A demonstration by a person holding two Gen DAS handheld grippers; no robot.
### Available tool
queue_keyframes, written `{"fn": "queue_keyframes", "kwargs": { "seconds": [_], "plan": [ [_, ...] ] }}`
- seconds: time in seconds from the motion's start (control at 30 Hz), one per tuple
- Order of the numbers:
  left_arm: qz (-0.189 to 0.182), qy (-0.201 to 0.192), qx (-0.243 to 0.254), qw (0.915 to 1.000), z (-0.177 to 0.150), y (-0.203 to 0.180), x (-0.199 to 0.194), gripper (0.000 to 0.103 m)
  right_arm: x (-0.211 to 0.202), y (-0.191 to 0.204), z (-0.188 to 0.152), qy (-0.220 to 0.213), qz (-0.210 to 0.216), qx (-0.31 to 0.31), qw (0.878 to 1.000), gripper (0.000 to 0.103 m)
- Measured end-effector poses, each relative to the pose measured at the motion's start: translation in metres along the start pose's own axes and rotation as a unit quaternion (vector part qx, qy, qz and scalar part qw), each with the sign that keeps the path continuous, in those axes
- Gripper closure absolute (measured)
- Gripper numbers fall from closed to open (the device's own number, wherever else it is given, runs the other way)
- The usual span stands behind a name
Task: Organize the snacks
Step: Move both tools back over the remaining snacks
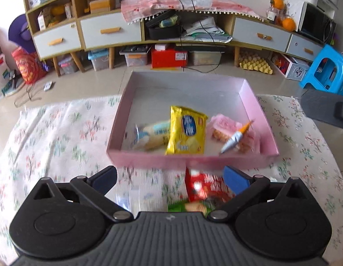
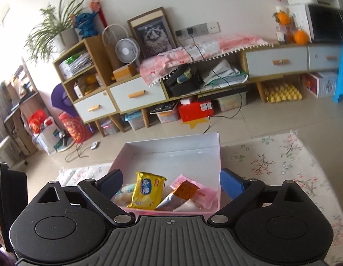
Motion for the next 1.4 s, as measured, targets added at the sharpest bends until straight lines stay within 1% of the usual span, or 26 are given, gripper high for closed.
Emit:
{"fn": "queue_keyframes", "kwargs": {
  "seconds": [0.1, 0.2, 0.3, 0.37, 0.43, 0.57, 0.63, 0.83, 0.93, 1.03, 1.13, 1.23, 1.4],
  "plan": [
    [-0.010, 0.020, -0.008, 0.9997, -0.013, 0.005, -0.006, 0.000, -0.016, 0.007, -0.004, -0.002, 0.000, -0.027, 1.000, 0.002],
    [-0.003, 0.031, -0.011, 0.9994, -0.023, 0.010, -0.015, 0.000, -0.030, 0.012, -0.009, -0.002, 0.002, -0.050, 0.999, 0.001],
    [0.011, 0.034, -0.003, 0.9994, -0.030, 0.013, -0.026, 0.000, -0.041, 0.016, -0.016, -0.004, 0.003, -0.068, 0.998, 0.001],
    [0.013, 0.034, 0.001, 0.9994, -0.036, 0.016, -0.035, 0.000, -0.048, 0.020, -0.023, -0.003, 0.002, -0.083, 0.997, 0.001],
    [0.010, 0.031, -0.002, 0.9995, -0.041, 0.019, -0.043, 0.000, -0.052, 0.023, -0.030, -0.002, 0.003, -0.094, 0.996, 0.001],
    [-0.007, 0.026, -0.014, 0.9995, -0.057, 0.024, -0.054, 0.000, -0.052, 0.024, -0.046, 0.025, 0.016, -0.106, 0.994, 0.001],
    [-0.008, 0.023, -0.017, 0.9996, -0.063, 0.026, -0.056, 0.000, -0.050, 0.023, -0.052, 0.035, 0.020, -0.101, 0.994, 0.001],
    [-0.006, 0.010, -0.016, 0.9998, -0.074, 0.034, -0.062, 0.000, -0.048, 0.007, -0.071, 0.079, 0.045, -0.041, 0.995, 0.001],
    [-0.007, 0.006, -0.018, 0.9998, -0.081, 0.041, -0.063, 0.000, -0.047, 0.000, -0.080, 0.105, 0.047, -0.028, 0.993, 0.001],
    [-0.007, 0.005, -0.012, 0.9999, -0.088, 0.047, -0.057, 0.000, -0.046, -0.007, -0.088, 0.128, 0.020, -0.024, 0.991, 0.001],
    [-0.005, 0.020, 0.012, 0.9997, -0.095, 0.048, -0.049, 0.000, -0.041, -0.015, -0.095, 0.157, -0.006, -0.017, 0.987, 0.001],
    [0.001, 0.029, 0.035, 0.9990, -0.100, 0.050, -0.044, 0.000, -0.035, -0.024, -0.104, 0.184, -0.018, -0.010, 0.983, 0.001],
    [-0.004, 0.041, 0.030, 0.9987, -0.102, 0.055, -0.037, 0.001, -0.023, -0.035, -0.111, 0.213, -0.033, 0.023, 0.976, 0.001]
  ]
}}
Point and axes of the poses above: each gripper's, at about its wrist camera, not at the fingertips, and x roughly the way its jaws point, y to its left, z to its top, the point moved 4 cm from there along x, roughly the way its jaws point, and after that the axes turned 5 degrees about -x, right-handed, at the moved point
